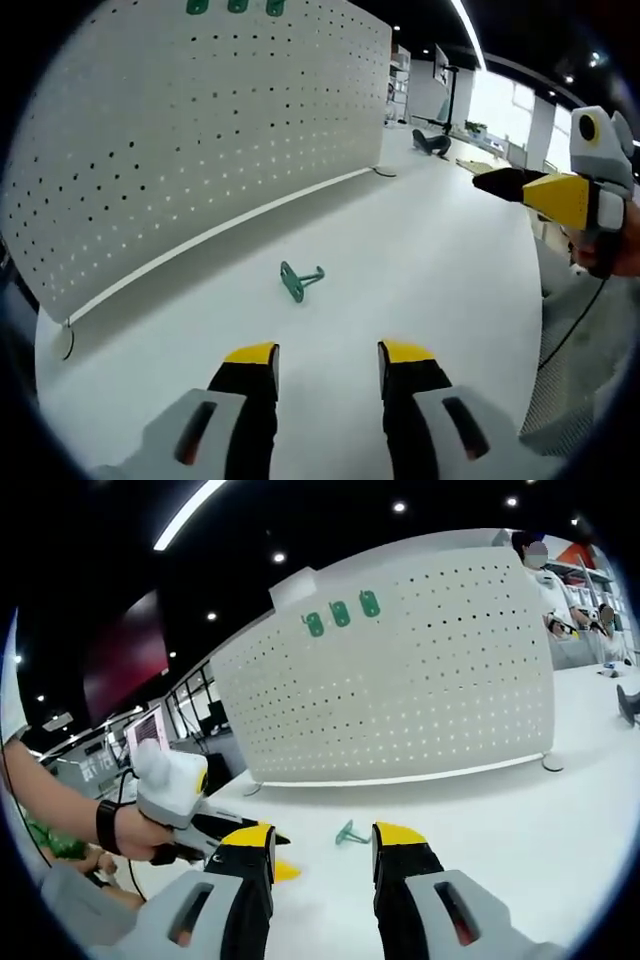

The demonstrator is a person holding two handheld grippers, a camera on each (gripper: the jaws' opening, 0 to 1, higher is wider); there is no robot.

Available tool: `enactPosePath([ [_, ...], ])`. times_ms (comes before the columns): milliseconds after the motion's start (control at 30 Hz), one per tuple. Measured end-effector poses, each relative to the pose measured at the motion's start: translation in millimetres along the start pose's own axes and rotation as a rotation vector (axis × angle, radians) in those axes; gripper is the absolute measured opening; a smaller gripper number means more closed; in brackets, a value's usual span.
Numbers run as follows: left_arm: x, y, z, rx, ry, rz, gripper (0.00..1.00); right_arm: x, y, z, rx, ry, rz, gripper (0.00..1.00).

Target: Insert the hook assembly into the mounting plate slot until the hook locks in place.

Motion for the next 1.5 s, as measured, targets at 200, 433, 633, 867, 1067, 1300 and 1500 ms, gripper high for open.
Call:
enactPosePath([
  [200, -7.3, 2.3, -1.7, -0.004, 0.008, -0.004, 0.38, 1.3, 1.3, 3.1, -0.005, 0.010, -0.001, 0.39],
  [433, -14.9, 4.2, -4.5, -0.002, 0.006, -0.012, 0.34, 0.5, 7.3, 5.0, -0.011, 0.020, -0.019, 0.39],
  [633, -21.9, 6.6, -8.3, -0.006, 0.002, -0.016, 0.31, 0.1, 11.9, 7.4, -0.016, 0.029, -0.032, 0.39],
  [867, -29.1, 6.0, -8.4, -0.005, 0.009, -0.019, 0.27, 1.4, 15.2, 10.0, -0.029, 0.023, -0.032, 0.39],
  [1067, -35.9, 7.7, -10.6, 0.005, 0.014, -0.017, 0.27, 0.8, 15.5, 9.7, -0.035, 0.022, -0.035, 0.39],
  [1300, -41.7, 11.7, -14.5, -0.013, 0.023, -0.034, 0.22, 1.0, 14.0, 10.6, -0.035, 0.027, -0.033, 0.39],
  [1500, -47.2, 13.9, -16.6, -0.015, 0.028, -0.042, 0.21, 3.4, 11.0, 10.9, -0.048, 0.026, -0.023, 0.39],
])
Point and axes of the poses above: the point that each gripper's makers call its tool centre point, and the gripper's own axes: x roughly backward along the fingers, y roughly to its left, z roughly out of its underside, the point moved 9 cm from there along x, roughly backward along the fingers, and after that the axes turned 1 degree about -x, right-handed, at the moved point
